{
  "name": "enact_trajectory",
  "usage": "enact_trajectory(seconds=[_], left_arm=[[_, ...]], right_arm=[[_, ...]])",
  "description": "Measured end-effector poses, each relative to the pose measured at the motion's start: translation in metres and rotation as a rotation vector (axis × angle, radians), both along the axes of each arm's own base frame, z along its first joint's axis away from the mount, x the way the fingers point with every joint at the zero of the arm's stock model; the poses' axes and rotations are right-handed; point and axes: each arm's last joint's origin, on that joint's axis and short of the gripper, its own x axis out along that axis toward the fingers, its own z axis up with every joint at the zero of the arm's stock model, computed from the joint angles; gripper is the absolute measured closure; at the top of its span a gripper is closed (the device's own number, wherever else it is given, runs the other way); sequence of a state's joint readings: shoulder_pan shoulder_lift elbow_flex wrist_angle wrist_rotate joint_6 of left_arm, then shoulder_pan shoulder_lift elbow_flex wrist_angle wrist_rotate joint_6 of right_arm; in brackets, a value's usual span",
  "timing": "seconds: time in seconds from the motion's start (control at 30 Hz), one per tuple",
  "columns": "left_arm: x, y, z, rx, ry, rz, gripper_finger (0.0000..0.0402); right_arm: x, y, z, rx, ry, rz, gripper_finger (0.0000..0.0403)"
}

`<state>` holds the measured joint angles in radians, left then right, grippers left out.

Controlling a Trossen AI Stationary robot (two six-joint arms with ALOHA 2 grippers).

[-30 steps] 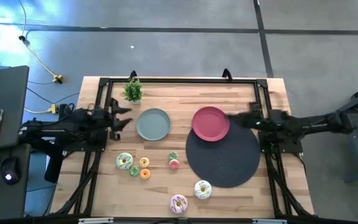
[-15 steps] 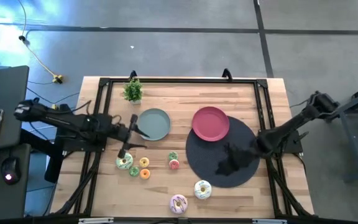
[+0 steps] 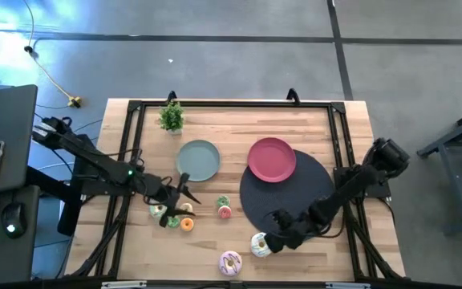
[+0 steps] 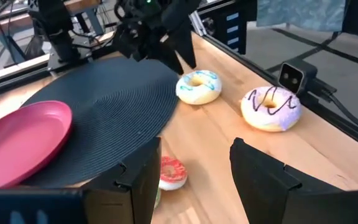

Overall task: Pick & Place donuts
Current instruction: Put the large white donut on the red plate

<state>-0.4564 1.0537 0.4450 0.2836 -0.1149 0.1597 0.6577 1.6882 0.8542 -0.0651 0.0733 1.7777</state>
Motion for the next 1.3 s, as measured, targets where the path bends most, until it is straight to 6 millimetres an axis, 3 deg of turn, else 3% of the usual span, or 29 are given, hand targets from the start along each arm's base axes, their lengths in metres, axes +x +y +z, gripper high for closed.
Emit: enact_trajectory(seconds=[0.1,0.33,0.5,0.67,0.77,0.93,1.13,1.3], left_arm=[[-0.001,-0.004,-0.001,0.010,-0.008,-0.008,0.0218],[-0.003,-0.009,-0.001,0.030,-0.013,-0.042,0.0218],[-0.003,-0.009,-0.002,0.051,-0.010,-0.059,0.0218],[-0.003,-0.008,-0.002,0.074,-0.015,-0.066,0.0218],[-0.003,-0.009,-0.002,0.073,-0.015,-0.075,0.0218],[-0.003,-0.009,-0.002,0.072,-0.015,-0.078,0.0218],[-0.003,-0.009,-0.002,0.078,-0.016,-0.080,0.0218],[-0.003,-0.009,-0.002,0.092,-0.022,-0.085,0.0218]], right_arm=[[0.009,0.005,0.008,-0.012,-0.022,-0.032,0.0201],[0.010,0.004,0.004,-0.002,0.138,-0.080,0.0201],[0.020,0.006,0.007,0.010,0.119,-0.095,0.0201],[0.038,0.010,-0.013,0.039,0.159,-0.079,0.0201],[0.046,0.012,-0.015,0.034,0.187,-0.083,0.0201],[0.048,0.011,0.002,-0.023,0.202,-0.066,0.0201],[0.042,0.014,0.039,-0.015,0.114,-0.074,0.0201],[0.029,0.015,0.038,-0.039,0.209,-0.086,0.0201]])
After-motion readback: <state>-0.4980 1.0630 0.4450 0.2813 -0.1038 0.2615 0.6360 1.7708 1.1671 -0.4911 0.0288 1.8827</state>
